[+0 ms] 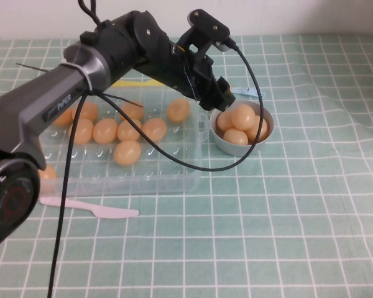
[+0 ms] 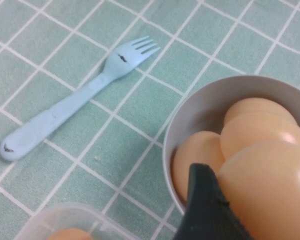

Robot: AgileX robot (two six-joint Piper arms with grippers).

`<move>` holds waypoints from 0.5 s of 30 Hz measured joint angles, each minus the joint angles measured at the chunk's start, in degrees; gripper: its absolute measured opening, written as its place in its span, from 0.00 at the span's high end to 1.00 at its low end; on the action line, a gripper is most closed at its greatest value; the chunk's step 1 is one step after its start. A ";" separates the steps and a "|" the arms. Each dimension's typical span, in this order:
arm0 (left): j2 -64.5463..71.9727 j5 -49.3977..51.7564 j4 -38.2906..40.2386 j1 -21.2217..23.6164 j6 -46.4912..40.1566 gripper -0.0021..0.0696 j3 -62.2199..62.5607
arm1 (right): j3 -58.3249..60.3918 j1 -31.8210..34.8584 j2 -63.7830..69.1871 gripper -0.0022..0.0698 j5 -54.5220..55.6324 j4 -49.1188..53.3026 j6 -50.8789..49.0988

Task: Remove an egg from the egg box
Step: Place the egg in the bowl

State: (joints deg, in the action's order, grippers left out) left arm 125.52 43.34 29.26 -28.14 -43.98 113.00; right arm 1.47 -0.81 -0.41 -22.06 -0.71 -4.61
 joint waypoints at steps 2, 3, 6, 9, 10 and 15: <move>0.12 0.00 0.29 0.02 0.38 0.48 0.00 | 0.00 0.00 0.00 0.99 0.00 0.00 0.00; 0.27 0.00 0.56 0.12 0.37 0.48 0.00 | 0.00 0.00 0.00 0.99 0.00 0.00 0.00; 0.86 0.00 1.58 0.37 0.57 0.48 0.00 | 0.00 0.00 0.00 0.99 0.00 0.00 0.00; 2.06 0.13 1.78 0.45 0.57 0.48 0.00 | 0.00 0.00 0.00 0.99 0.00 0.00 0.00; 2.52 0.13 1.83 0.50 0.57 0.48 0.00 | 0.00 0.00 0.00 0.99 0.00 0.00 0.00; 3.59 0.00 4.40 0.50 0.57 0.48 0.00 | 0.00 0.00 0.00 0.99 0.00 0.00 0.00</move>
State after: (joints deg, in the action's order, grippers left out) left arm 129.11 43.34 33.66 -27.64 -43.41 113.00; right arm 1.47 -0.81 -0.41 -22.06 -0.71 -4.61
